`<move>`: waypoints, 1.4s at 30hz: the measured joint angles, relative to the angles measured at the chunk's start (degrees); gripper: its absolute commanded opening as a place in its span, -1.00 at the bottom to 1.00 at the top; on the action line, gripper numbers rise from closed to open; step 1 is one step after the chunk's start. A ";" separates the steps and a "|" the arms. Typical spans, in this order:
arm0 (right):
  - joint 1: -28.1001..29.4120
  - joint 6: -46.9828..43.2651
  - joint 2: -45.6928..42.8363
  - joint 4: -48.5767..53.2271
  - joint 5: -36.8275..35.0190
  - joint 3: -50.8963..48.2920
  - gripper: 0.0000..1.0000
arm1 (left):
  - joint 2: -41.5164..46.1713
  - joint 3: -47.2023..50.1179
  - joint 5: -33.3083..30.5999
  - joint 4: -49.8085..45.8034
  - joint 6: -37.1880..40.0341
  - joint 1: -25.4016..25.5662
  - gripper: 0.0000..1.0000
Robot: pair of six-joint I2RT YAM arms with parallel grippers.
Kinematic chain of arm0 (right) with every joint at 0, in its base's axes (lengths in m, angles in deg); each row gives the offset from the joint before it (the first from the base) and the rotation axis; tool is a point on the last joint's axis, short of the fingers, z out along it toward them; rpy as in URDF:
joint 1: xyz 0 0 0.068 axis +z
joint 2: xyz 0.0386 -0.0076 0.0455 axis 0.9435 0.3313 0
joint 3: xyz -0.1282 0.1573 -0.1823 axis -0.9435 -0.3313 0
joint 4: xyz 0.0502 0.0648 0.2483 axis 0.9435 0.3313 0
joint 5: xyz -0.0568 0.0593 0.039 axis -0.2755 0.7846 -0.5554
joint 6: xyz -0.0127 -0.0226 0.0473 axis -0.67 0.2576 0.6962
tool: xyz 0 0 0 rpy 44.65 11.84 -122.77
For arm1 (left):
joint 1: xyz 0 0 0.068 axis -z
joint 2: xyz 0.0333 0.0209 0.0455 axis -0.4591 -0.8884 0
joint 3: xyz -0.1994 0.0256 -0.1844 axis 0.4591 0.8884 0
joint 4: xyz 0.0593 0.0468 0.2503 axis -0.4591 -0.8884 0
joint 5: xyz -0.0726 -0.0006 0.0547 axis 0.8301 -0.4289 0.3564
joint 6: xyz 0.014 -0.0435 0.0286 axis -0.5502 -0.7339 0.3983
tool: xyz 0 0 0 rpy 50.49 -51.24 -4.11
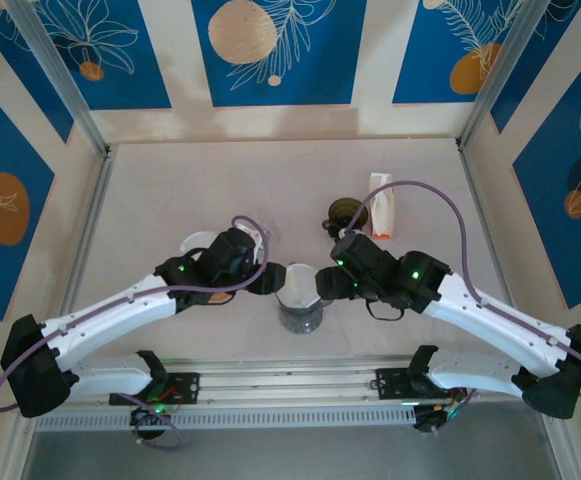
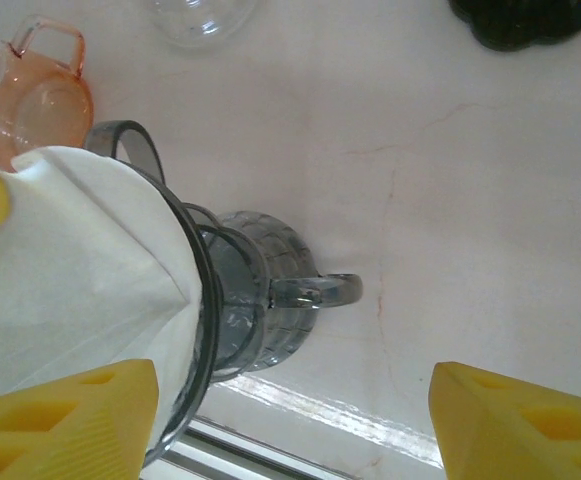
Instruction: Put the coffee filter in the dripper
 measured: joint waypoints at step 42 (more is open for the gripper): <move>0.00 1.79 -7.63 0.07 -2.86 -4.72 0.45 | -27.17 -36.72 -1.36 -9.55 13.94 -13.46 0.06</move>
